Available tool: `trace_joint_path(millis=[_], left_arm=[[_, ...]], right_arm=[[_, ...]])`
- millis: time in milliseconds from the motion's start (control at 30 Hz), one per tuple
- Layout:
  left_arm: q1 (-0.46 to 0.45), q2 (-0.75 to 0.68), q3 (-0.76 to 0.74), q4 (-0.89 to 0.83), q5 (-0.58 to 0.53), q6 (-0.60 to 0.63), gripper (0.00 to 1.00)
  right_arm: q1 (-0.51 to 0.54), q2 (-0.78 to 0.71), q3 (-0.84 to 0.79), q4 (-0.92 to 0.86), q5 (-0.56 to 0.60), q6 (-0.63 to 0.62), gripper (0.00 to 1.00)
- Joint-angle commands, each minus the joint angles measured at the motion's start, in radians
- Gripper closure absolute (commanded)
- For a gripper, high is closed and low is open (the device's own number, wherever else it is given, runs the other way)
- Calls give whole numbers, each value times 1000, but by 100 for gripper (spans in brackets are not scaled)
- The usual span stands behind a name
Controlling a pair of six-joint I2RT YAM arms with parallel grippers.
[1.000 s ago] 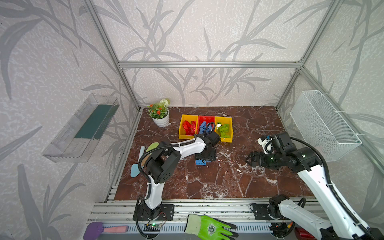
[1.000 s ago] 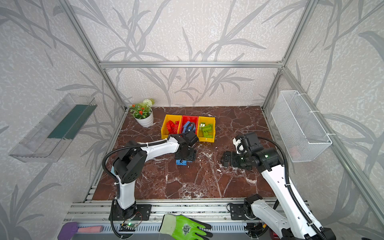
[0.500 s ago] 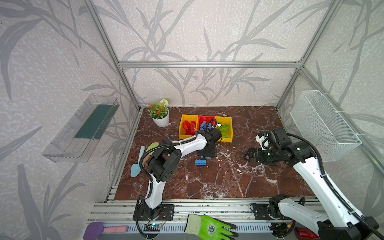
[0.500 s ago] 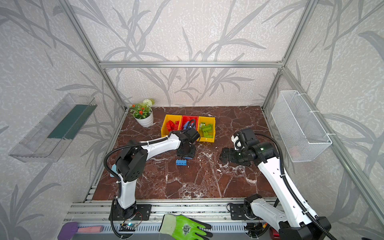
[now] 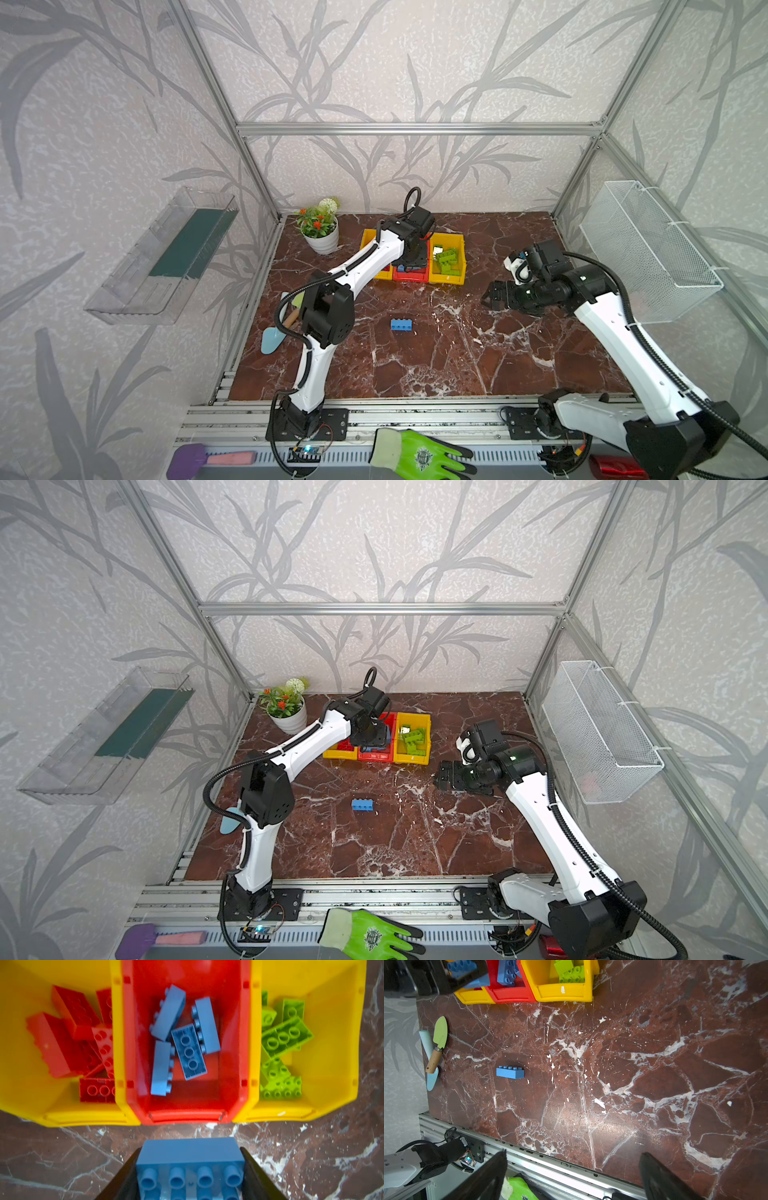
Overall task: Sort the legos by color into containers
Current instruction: 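Carry the blue brick into the red bin and release it, then lower the left gripper onto the last blue brick and grasp it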
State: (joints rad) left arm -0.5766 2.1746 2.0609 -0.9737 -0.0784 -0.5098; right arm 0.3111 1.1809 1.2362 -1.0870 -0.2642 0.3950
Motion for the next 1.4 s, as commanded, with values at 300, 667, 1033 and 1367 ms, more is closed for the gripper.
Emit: trace_joint_path(millis=[300, 667, 1033, 1367], left_arm=[[67, 283, 448, -167, 78, 79, 51], [79, 282, 475, -135, 108, 101, 1], [75, -13, 66, -74, 114, 9, 1], [-36, -490, -717, 136, 96, -170, 1]], right_arm=[[-10, 46, 83, -2, 53, 10, 1], [-17, 51, 92, 20, 70, 44, 1], [-17, -6, 34, 25, 17, 42, 1], [6, -114, -90, 15, -50, 33, 1]])
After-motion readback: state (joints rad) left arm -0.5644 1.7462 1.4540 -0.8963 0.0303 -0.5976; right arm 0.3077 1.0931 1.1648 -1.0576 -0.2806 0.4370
